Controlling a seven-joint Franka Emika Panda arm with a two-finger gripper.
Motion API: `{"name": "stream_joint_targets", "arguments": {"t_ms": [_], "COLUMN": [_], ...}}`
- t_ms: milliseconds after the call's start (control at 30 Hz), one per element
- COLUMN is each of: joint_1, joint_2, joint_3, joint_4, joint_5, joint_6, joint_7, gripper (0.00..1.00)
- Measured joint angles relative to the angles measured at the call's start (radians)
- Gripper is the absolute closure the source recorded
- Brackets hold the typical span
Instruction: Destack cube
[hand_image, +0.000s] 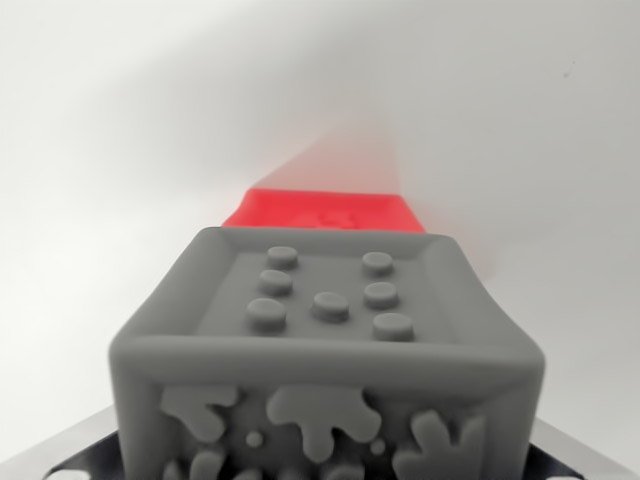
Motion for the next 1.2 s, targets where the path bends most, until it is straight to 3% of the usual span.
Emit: {"name": "stream_joint_targets", "arguments": {"t_ms": [900,1200], "joint_1": [0.017,0.045], "joint_2": [-0.137,-0.142], "joint_3": [-0.022,-0.022], "joint_4": [-0.008,-0.030], "joint_5": [-0.023,-0.025], "joint_6": [-0.121,-0.116], "joint_7": [0.014,0.026], "gripper": [1.00,1.00]}}
